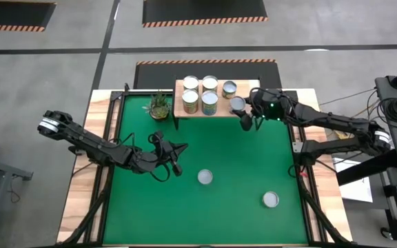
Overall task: Pick and place cans onto a shelf
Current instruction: Put the canned meatball sauce on the shelf
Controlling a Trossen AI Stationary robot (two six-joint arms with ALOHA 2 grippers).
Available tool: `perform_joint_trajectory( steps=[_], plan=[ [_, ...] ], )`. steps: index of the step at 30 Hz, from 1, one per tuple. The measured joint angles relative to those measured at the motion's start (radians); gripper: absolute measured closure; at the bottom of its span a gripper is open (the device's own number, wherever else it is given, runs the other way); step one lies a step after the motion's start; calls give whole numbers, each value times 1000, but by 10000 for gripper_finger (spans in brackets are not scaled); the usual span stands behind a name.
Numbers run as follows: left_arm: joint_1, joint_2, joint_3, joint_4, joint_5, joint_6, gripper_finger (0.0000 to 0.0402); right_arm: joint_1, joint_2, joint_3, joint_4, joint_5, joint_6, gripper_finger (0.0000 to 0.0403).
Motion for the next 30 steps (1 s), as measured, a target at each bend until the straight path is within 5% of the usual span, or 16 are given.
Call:
perform_joint_trajectory(
  steps=[19,30],
  plan=[
    [0,0,0,0,0,0,402,0,191,60,30,20,9,130],
    [0,0,0,0,0,0,402,-2,203,75,18,37,19,67]
  ],
)
